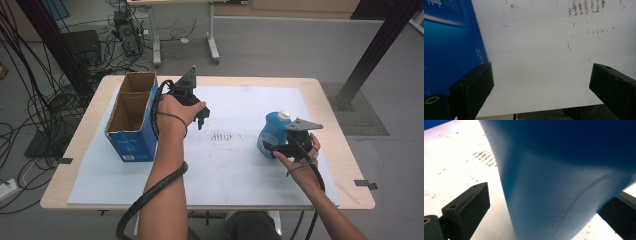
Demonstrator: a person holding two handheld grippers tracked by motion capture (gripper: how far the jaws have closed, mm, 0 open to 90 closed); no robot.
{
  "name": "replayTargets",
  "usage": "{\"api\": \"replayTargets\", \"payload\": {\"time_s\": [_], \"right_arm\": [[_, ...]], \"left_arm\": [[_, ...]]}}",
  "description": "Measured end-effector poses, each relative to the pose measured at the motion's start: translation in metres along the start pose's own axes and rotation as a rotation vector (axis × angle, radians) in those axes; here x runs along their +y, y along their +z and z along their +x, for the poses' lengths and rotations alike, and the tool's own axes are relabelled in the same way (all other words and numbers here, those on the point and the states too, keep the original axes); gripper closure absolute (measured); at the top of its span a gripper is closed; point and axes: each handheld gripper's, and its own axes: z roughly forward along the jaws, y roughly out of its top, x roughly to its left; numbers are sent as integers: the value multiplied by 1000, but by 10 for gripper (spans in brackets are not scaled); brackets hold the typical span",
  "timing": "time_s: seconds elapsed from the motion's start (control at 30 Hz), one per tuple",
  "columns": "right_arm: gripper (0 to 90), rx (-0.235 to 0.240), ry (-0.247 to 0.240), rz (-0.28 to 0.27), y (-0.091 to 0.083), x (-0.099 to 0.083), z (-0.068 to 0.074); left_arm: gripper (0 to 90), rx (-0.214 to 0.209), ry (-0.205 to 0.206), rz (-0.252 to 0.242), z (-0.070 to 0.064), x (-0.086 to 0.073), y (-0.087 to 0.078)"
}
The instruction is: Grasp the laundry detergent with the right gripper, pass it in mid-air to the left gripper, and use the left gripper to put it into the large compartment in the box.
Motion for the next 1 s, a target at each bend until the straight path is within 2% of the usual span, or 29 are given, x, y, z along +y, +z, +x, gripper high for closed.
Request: {"api": "replayTargets", "payload": {"time_s": [1.0], "right_arm": [[21, -3, 3, -19, -2, 1, -2]], "left_arm": [[59, 0, 3, -9, -2, 1, -4]]}}
